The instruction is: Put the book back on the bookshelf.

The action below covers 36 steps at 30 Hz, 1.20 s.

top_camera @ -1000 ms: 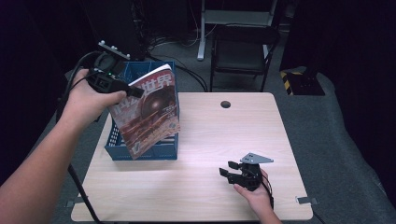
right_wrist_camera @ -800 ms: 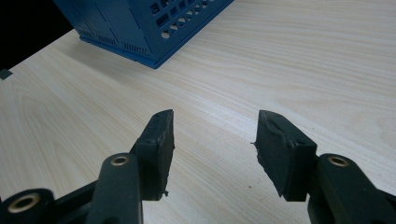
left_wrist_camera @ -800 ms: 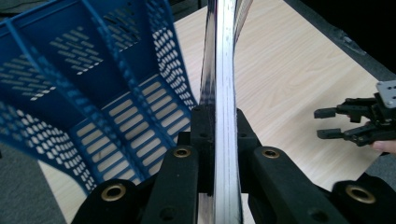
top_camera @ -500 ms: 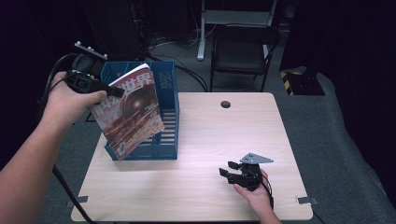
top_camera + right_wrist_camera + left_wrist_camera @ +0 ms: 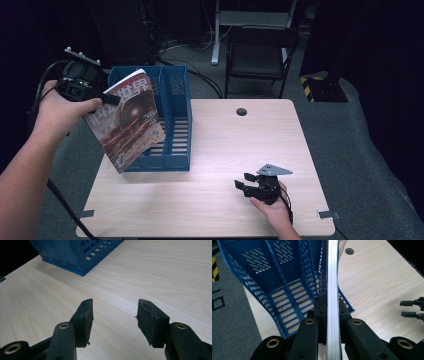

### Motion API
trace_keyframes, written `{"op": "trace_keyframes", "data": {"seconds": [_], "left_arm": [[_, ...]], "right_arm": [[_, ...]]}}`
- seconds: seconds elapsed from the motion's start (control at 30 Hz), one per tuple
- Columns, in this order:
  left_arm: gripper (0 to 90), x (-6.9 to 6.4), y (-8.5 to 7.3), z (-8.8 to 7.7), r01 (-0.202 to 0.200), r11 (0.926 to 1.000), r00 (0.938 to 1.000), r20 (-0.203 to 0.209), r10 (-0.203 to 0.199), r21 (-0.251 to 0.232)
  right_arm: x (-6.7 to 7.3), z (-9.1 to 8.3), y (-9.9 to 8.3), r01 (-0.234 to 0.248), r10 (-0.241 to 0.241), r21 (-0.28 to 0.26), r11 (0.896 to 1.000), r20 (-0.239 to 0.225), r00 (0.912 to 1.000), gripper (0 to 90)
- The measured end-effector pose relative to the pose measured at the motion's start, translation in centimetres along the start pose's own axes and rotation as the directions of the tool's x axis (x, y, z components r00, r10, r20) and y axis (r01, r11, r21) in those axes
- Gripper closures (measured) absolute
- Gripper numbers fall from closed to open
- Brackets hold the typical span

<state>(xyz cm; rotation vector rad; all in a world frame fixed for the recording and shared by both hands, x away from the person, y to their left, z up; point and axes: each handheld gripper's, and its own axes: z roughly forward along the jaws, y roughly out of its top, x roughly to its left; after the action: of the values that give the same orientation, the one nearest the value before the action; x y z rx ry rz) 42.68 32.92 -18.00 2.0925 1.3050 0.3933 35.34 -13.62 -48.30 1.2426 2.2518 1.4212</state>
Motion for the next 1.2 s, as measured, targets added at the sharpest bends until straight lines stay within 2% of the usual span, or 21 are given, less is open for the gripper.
{"op": "trace_keyframes", "data": {"seconds": [0.17,0.23,0.47,0.5,0.7,0.9,1.0,1.2], "left_arm": [[84.1,0.6,0.0,0.0,0.021,0.9998,0.9995,-0.023,-0.021,0.005],[84.1,0.7,0.0,0.2,0.037,0.9993,0.9986,-0.039,-0.037,-0.009],[84.1,1.1,0.5,0.1,0.076,0.997,0.9958,-0.049,-0.077,-0.01],[84.1,1.1,0.6,0.2,0.08,0.9965,0.9952,-0.055,-0.081,-0.022],[84.1,1.5,1.3,0.3,0.096,0.9952,0.9931,-0.065,-0.097,-0.021],[84.1,2.1,1.8,0.9,0.118,0.9928,0.9896,-0.081,-0.119,-0.022],[84.1,2.5,2.1,1.2,0.143,0.9893,0.9858,-0.085,-0.145,-0.029],[84.1,2.7,2.5,1.7,0.163,0.9858,0.9806,-0.104,-0.166,-0.039]], "right_arm": [[-0.1,0.0,0.0,0.011,-0.011,0.0,1.0,0.0,0.9999,46.8],[0.0,0.0,0.0,0.006,-0.006,0.001,1.0,0.0,1.0,46.8],[0.0,0.0,0.0,0.006,-0.006,0.002,1.0,0.0,1.0,46.8],[0.0,0.0,0.0,0.006,-0.006,0.002,1.0,0.0,1.0,46.8],[0.0,0.0,0.0,0.005,-0.005,0.001,1.0,-0.001,1.0,46.8],[-0.1,0.0,0.0,0.012,-0.012,0.0,1.0,-0.001,0.9999,46.8],[-0.1,0.0,0.0,0.007,-0.006,0.004,1.0,-0.002,1.0,46.8],[-0.1,0.0,0.0,0.01,-0.01,0.001,1.0,-0.003,0.9999,46.8]]}}
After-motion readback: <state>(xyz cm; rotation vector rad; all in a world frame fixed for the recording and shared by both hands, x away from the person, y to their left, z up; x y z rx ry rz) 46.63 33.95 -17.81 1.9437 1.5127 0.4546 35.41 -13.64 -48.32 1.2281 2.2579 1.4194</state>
